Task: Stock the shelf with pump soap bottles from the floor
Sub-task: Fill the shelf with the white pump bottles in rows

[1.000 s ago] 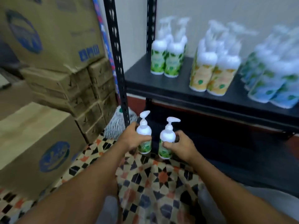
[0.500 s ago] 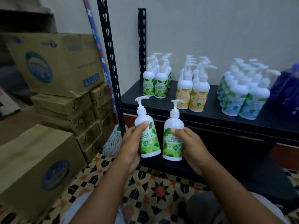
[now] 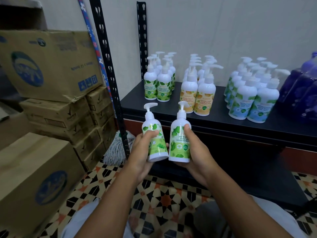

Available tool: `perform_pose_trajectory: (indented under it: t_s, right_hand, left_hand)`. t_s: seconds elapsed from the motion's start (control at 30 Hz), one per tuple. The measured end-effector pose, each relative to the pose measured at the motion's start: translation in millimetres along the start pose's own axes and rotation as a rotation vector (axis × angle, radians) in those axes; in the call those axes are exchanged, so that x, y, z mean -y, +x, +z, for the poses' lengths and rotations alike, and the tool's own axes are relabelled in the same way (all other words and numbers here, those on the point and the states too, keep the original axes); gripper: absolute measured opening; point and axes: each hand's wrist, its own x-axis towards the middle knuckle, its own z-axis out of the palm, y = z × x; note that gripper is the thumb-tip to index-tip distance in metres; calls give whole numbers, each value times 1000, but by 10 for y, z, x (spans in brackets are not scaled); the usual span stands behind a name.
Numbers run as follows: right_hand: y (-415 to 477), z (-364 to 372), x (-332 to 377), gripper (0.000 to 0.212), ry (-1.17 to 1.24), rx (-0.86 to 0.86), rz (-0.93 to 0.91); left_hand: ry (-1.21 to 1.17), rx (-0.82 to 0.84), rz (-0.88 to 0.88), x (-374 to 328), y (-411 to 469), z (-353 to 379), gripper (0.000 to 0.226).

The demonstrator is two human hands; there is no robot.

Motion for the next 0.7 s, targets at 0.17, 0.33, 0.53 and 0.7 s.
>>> perform_pose_trajectory:
  t_s: [0.17,0.33,0.53,0.7]
  right_hand:
    - [-8,-27,-42,60,-174,-10,-62]
    - [-16,15,-16,59,-385,-34,-179]
    - [143,170,103,63,-440,-28,-301]
    - [453,395,288,65,-491,-20,-404]
  left_hand:
    - [83,-15,109,42,50,-20,45]
    - [158,-28,211,44,62,-53,42]
    - [199,-79,331,-306,314,-21,40]
    - [151,-191,390,-547,608,-181,33]
